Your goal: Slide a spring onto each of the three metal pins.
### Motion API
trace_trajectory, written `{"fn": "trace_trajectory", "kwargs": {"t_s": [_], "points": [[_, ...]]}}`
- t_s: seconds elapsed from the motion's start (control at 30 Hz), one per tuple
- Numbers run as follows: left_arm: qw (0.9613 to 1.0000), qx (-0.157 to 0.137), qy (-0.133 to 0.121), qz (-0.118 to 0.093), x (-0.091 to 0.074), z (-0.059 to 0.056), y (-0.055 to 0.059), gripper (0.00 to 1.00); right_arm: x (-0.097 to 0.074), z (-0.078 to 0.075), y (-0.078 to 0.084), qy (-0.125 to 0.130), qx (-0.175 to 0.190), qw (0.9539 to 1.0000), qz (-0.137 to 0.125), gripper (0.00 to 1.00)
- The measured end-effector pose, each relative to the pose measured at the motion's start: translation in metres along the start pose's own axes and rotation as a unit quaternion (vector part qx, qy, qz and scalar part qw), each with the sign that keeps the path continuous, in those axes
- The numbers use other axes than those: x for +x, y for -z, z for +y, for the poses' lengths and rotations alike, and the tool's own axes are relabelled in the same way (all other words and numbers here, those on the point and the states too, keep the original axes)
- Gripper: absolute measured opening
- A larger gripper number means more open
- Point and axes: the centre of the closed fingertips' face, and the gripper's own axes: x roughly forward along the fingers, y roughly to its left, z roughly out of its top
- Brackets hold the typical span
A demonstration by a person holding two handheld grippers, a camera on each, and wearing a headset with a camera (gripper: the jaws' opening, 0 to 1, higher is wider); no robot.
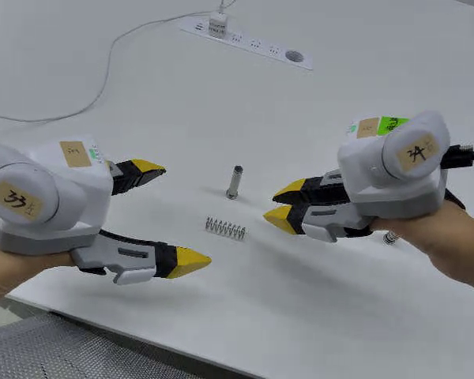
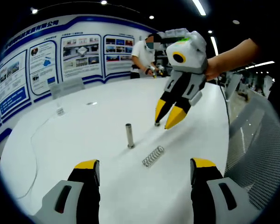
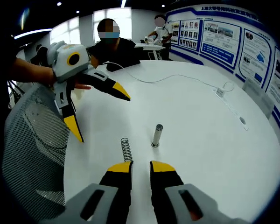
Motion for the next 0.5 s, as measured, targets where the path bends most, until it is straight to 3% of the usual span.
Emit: {"fn": "trace_trajectory", "kwargs": {"t_s": [0.1, 0.23, 0.5], "points": [[0.9999, 0.002, 0.004, 0.011, 0.002, -0.002, 0.006, 0.81, 0.008, 0.005, 0.003, -0.007, 0.008, 0.9999, 0.002, 0.16], [0.9998, 0.003, 0.016, 0.009, 0.004, -0.008, 0.005, 0.81, 0.017, 0.014, 0.006, -0.017, 0.003, 0.9998, 0.004, 0.17], [0.9995, 0.006, 0.025, 0.016, 0.005, -0.012, 0.009, 0.79, 0.033, 0.014, 0.006, -0.025, 0.005, 0.9996, 0.006, 0.18]]}}
